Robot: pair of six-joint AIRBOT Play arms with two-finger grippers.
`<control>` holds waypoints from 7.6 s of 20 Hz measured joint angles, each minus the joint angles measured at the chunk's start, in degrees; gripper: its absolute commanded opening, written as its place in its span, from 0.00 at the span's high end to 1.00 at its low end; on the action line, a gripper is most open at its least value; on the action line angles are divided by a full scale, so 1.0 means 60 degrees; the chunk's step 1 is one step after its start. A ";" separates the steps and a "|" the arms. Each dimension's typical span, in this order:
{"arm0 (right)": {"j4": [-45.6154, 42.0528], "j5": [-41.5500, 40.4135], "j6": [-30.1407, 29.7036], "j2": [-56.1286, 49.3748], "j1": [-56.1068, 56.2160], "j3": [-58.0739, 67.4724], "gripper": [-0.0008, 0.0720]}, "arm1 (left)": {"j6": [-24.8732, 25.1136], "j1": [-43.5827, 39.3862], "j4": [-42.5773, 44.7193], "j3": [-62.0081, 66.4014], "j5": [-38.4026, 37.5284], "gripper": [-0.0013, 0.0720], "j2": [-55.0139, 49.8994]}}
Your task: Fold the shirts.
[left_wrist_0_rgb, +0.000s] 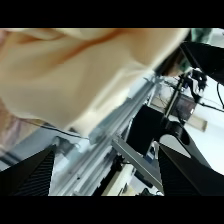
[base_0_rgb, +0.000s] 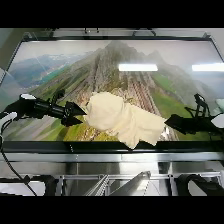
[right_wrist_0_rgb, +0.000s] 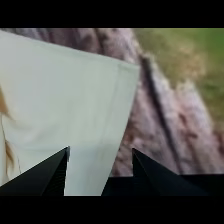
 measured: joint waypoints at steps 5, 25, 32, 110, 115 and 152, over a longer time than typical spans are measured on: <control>0.2422 0.0011 -0.2426 -0.2069 -0.0947 0.0022 0.39 | 0.0000 -0.0521 0.0142 -0.0299 0.1038 0.03 0.0000; 0.7074 0.2488 -0.5646 -0.0106 -0.2226 0.4656 0.96 | 0.0546 0.0550 -0.3993 0.3592 -0.1362 0.95 0.3045; 0.7162 0.1985 -0.4903 0.3311 -0.3880 0.6160 0.96 | 0.0237 0.2790 -0.3617 0.5151 -0.1588 0.95 0.5858; 0.3734 0.2273 -0.2656 -0.4517 0.0135 0.6495 0.17 | -0.0073 0.0594 0.3082 0.1093 -0.0022 0.00 0.3297; 0.2747 0.3064 -0.2630 -0.5060 -0.0353 0.6204 0.36 | -0.0062 0.1166 0.3166 0.1337 -0.0503 0.00 0.1785; 0.6135 0.2816 -0.5045 -0.3595 0.0375 0.4386 0.96 | 0.1985 0.2488 -0.1402 0.1162 -0.1319 0.95 0.2612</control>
